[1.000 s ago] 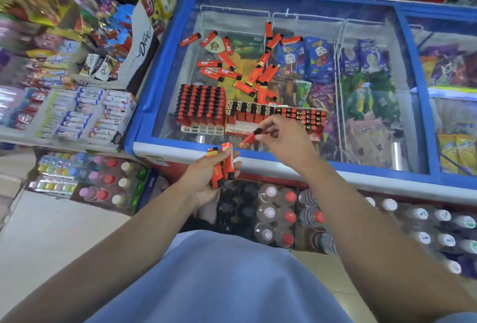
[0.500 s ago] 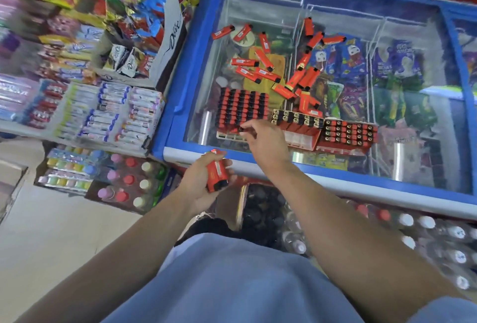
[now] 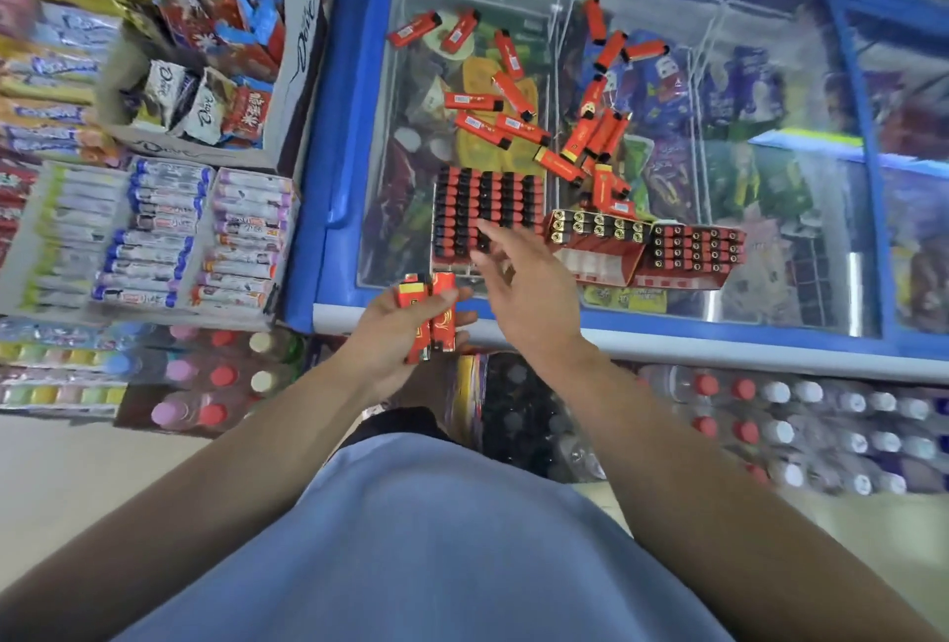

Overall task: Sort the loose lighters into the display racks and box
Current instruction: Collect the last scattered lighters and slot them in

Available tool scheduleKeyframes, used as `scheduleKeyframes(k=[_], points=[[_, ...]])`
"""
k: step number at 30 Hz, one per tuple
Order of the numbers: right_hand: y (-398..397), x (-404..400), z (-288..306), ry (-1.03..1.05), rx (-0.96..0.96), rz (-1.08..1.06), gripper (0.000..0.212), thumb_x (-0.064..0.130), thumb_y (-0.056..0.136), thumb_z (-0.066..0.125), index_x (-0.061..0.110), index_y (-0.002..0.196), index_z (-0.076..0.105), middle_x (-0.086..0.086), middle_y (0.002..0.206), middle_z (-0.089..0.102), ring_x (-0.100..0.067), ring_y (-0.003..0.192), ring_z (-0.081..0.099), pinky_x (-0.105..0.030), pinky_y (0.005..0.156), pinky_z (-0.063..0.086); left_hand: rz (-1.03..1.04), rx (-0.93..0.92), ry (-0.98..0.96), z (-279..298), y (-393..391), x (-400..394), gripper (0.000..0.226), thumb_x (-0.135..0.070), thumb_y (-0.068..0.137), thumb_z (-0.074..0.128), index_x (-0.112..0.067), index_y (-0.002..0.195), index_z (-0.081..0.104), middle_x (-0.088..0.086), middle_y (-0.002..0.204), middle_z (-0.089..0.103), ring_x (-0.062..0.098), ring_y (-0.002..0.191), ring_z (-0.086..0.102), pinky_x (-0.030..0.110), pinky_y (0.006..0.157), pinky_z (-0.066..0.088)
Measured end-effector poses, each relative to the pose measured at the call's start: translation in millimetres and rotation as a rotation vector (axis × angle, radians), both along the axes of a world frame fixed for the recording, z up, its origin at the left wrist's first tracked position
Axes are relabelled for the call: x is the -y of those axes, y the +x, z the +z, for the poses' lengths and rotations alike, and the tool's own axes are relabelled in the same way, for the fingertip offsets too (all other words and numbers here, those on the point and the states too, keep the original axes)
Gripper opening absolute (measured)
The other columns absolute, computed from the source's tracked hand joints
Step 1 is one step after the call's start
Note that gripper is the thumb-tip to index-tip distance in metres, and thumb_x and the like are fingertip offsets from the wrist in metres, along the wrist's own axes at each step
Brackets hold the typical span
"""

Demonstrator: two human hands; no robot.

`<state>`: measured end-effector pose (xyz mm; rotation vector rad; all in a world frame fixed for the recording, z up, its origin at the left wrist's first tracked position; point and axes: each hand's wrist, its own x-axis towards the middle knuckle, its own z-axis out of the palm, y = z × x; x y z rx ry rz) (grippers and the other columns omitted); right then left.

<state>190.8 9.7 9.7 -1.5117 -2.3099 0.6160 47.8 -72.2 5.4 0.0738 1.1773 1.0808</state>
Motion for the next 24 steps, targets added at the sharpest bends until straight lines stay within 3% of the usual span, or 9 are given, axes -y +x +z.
scheduleKeyframes(k=[3,7,10,12,14,17,20,24], points=[[7,9,13,-0.301,-0.185,-0.013,0.032,0.045,0.098,0.063,0.030,0.126,0.066,0.015,0.098,0.064,0.007,0.083,0.058,-0.015,0.071,0.044,-0.041,0.018,-0.012,2,-2,-5,0.022,-0.010,0.098,0.064,-0.005,0.119,0.067,0.012,0.107,0.078,0.025,0.088,0.077,0.030,0.065,0.061],[17,25,17,-0.073,-0.139,0.253,0.048,0.054,0.084,0.073,0.027,0.123,0.069,0.006,0.109,0.058,-0.013,0.102,0.057,-0.028,0.089,0.049,0.027,0.130,-0.104,5,1,-14,0.020,-0.009,0.101,0.057,0.002,0.114,0.066,0.014,0.092,0.075,0.023,0.075,0.075,0.029,0.057,0.059],[23,39,10,0.119,-0.008,0.453,0.031,0.028,0.084,0.078,0.020,0.114,0.074,-0.002,0.107,0.059,-0.023,0.101,0.055,-0.038,0.090,0.051,-0.143,0.146,-0.078,6,4,-20,0.019,-0.016,0.102,0.053,-0.005,0.106,0.069,0.008,0.089,0.071,0.016,0.074,0.069,0.026,0.060,0.053],[30,42,3,0.249,0.051,0.446,0.028,0.006,0.082,0.072,0.017,0.108,0.076,-0.004,0.102,0.060,-0.025,0.095,0.055,-0.041,0.085,0.052,-0.230,0.131,-0.079,6,9,-25,0.018,-0.017,0.102,0.053,-0.007,0.103,0.069,0.006,0.089,0.072,0.013,0.073,0.069,0.024,0.065,0.055],[39,43,-2,0.347,0.062,0.399,0.029,0.000,0.083,0.065,0.016,0.105,0.076,-0.005,0.099,0.063,-0.026,0.092,0.056,-0.041,0.081,0.052,-0.265,0.136,-0.072,8,17,-29,0.019,-0.018,0.101,0.057,-0.005,0.110,0.068,0.007,0.091,0.074,0.014,0.075,0.071,0.025,0.066,0.059],[53,44,7,0.291,-0.106,0.174,0.020,0.007,0.091,0.062,0.012,0.108,0.071,-0.006,0.100,0.066,-0.024,0.090,0.061,-0.034,0.082,0.051,-0.258,0.166,-0.038,12,32,-36,0.025,-0.027,0.096,0.064,-0.007,0.110,0.071,0.012,0.101,0.076,0.022,0.084,0.074,0.034,0.073,0.064],[70,35,27,-0.086,-0.337,-0.388,0.007,0.021,0.100,0.061,0.020,0.104,0.055,0.005,0.087,0.061,-0.009,0.076,0.054,-0.026,0.071,0.045,-0.216,0.086,-0.082,11,46,-43,0.026,-0.031,0.092,0.069,-0.007,0.090,0.077,0.011,0.093,0.077,0.023,0.075,0.073,0.038,0.072,0.064],[95,-5,3,-0.317,-0.486,-0.771,0.006,0.020,0.100,0.056,0.022,0.105,0.054,0.002,0.073,0.059,-0.011,0.060,0.051,-0.036,0.064,0.046,-0.191,0.052,-0.120,11,58,-45,0.022,-0.023,0.097,0.068,-0.006,0.111,0.067,0.006,0.081,0.067,0.019,0.064,0.061,0.032,0.062,0.060]])
